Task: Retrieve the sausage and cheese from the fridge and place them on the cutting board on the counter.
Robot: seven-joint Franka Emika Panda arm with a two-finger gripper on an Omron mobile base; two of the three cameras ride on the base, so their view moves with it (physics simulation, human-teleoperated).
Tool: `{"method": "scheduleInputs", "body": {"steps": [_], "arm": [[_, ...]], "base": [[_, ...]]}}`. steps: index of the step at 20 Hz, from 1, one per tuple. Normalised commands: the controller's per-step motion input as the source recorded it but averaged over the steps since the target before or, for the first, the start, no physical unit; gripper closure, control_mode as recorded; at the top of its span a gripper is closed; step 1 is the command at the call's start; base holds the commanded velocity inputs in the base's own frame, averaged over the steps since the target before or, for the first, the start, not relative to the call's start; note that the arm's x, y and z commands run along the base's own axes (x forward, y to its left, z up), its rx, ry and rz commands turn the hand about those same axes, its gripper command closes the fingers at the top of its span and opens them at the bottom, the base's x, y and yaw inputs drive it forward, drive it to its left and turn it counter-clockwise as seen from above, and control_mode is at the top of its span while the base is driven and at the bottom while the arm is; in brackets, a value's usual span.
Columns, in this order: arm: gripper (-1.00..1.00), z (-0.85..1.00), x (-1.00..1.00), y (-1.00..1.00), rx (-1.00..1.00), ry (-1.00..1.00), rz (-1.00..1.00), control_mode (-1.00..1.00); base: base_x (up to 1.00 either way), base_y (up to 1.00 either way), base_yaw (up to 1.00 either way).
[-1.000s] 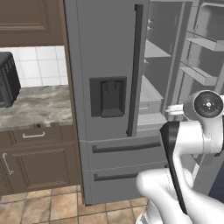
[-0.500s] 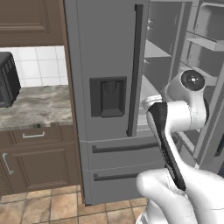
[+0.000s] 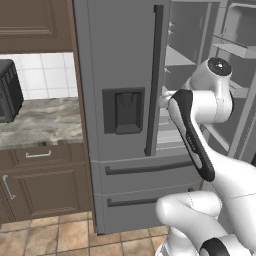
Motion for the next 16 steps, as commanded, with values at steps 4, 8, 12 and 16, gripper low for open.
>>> {"method": "scheduleInputs", "body": {"steps": [4, 8, 12, 16], "arm": [[-1.0, 0.0, 0.33, 0.29, 0.07, -0.09, -0.01, -1.0], [-1.0, 0.0, 0.63, 0.09, 0.03, -0.07, -0.04, -1.0], [-1.0, 0.0, 0.79, 0.01, 0.0, 0.0, -0.02, -1.0], [-1.0, 0.0, 0.69, 0.0, 0.0, 0.0, -0.02, -1.0]], "base": [[0.0, 0.0, 0.0], [0.0, 0.0, 0.0], [0.0, 0.0, 0.0], [0.0, 0.0, 0.0]]}}
